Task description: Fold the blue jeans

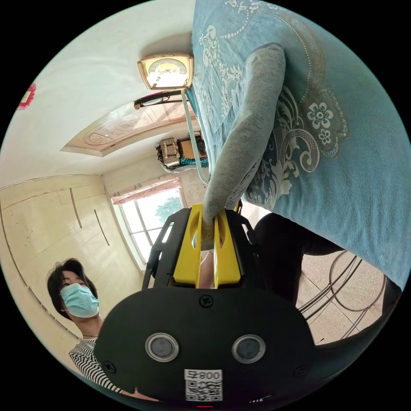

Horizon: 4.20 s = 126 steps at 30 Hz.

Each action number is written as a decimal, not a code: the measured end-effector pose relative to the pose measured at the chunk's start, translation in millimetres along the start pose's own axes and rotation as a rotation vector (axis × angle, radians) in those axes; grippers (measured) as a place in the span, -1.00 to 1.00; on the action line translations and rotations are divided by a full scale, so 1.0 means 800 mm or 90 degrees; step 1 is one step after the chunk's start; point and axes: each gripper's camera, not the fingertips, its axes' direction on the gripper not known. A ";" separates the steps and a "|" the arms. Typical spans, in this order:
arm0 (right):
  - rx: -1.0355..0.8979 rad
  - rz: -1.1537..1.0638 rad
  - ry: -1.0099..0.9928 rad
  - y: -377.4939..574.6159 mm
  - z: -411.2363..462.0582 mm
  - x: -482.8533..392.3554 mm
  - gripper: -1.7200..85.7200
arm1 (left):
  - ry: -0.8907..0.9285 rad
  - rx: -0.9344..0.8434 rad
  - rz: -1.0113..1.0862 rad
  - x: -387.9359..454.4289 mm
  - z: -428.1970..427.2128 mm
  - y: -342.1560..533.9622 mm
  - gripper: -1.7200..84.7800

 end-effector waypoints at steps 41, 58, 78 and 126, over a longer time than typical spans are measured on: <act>0.081 -0.096 -0.083 0.348 -0.201 0.055 -0.96 | -0.019 -0.164 0.099 -0.314 0.374 0.227 -0.79; 0.174 -0.096 -0.198 0.459 -0.406 0.089 -0.97 | -0.101 -0.306 0.169 -0.546 0.832 0.255 -0.80; 0.453 -0.103 -0.197 0.756 -0.758 -0.079 -0.97 | -0.144 -0.621 0.235 -0.784 1.475 0.474 -0.80; 0.745 0.270 -0.070 0.958 -1.526 0.010 -0.80 | -0.369 -0.967 0.465 -1.825 2.423 0.812 -0.80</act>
